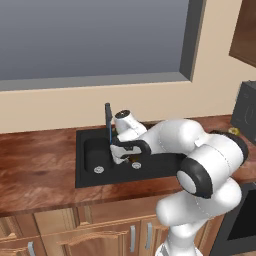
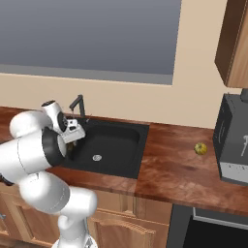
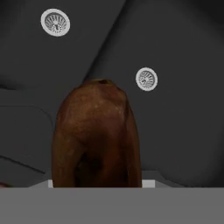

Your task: Turn on the sink faucet. Then move the sweet potato from the counter to the sink. Turn off the sink. Move the vegetable from the sink to the pot next to the stove. Finally move the pot to the rear left burner.

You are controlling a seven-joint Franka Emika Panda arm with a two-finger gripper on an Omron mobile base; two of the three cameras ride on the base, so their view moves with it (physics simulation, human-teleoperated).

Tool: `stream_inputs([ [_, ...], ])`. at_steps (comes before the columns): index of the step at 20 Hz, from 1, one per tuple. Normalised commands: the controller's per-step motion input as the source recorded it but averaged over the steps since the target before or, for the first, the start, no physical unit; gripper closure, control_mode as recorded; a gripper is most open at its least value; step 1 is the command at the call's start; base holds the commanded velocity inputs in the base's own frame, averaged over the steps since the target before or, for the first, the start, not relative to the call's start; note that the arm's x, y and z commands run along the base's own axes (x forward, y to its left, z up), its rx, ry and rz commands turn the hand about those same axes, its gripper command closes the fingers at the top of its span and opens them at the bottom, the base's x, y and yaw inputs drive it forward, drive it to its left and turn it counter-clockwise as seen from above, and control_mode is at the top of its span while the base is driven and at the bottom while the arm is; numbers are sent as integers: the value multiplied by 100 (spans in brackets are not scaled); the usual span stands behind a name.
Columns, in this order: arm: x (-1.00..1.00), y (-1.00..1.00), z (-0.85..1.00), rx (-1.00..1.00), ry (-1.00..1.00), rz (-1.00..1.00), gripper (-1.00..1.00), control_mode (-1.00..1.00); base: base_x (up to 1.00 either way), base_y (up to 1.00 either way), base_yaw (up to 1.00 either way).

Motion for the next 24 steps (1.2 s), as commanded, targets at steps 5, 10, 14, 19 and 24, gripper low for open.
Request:
stream_inputs([
  [5, 1, 100, 11, -5, 0, 14, 100, -100, 0, 0, 0],
  [10, 13, 82, 0, -1, 0, 8, 100, -100, 0, 0, 0],
  [14, 25, 25, -8, 0, 0, 1, 100, -100, 0, 0, 0],
  [19, 21, 5, -15, 0, 0, 0, 100, -100, 0, 0, 0],
  [24, 17, 5, -17, 0, 0, 0, 100, -100, 0, 0, 0],
])
